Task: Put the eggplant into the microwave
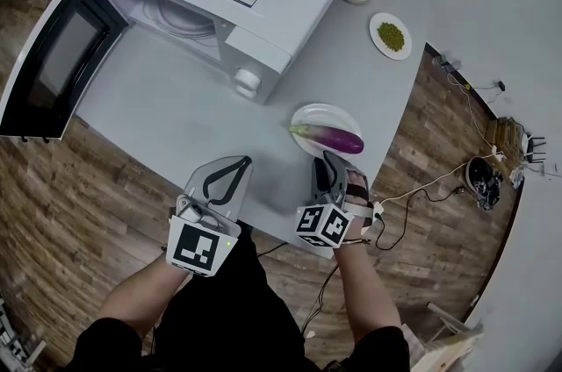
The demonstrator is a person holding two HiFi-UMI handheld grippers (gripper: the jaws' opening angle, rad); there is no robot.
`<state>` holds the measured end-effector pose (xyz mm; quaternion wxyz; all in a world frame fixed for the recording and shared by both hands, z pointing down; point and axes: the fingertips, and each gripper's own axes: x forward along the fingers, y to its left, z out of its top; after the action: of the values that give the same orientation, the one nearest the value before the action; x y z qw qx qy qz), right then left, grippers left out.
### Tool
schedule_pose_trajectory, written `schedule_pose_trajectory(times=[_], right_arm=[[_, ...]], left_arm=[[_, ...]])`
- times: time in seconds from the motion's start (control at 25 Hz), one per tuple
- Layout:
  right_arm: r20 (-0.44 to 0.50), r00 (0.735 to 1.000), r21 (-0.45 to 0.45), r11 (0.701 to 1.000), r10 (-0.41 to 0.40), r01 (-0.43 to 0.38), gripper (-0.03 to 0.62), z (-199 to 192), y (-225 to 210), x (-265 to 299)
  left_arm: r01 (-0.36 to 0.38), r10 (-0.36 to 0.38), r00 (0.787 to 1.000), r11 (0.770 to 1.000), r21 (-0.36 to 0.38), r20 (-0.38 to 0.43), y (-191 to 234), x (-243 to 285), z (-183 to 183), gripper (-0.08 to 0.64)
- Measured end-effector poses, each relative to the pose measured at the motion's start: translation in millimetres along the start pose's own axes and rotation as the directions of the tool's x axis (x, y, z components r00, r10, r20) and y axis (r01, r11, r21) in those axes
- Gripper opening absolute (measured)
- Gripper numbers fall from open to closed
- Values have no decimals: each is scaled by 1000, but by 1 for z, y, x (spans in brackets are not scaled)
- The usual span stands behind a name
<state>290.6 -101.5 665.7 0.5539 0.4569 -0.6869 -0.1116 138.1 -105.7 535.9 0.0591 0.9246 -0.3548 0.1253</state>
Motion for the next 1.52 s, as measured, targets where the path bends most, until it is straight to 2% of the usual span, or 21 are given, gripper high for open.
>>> schedule_pose_trajectory(times=[0.24, 0.4, 0.68, 0.92, 1.2, 1.52], right_arm=[[-22, 1000, -54, 999, -10, 8, 112, -1, 1, 4], [-33, 999, -120, 992, -35, 31, 110, 0, 2, 5], [-76, 994, -211, 976, -78, 60, 44, -3, 10, 6], [-83, 990, -235, 968, -113, 91, 35, -2, 7, 10], [-69, 979, -314, 936, -190, 159, 32, -1, 5, 9], [-54, 959, -353, 904, -278, 243, 23, -1, 2, 7]], left_arm=[[-16, 16, 1000, 1000, -13, -4, 4, -4, -3, 9], [-25, 25, 1000, 999, -22, -6, 7, -8, -5, 9], [-34, 34, 999, 999, -21, -5, 8, -17, -7, 9], [-47, 47, 999, 999, -22, -14, 13, -26, -13, 9], [-52, 51, 999, 998, -22, -17, 15, -31, -17, 9], [-46, 45, 999, 999, -17, -27, 15, -34, -21, 9]])
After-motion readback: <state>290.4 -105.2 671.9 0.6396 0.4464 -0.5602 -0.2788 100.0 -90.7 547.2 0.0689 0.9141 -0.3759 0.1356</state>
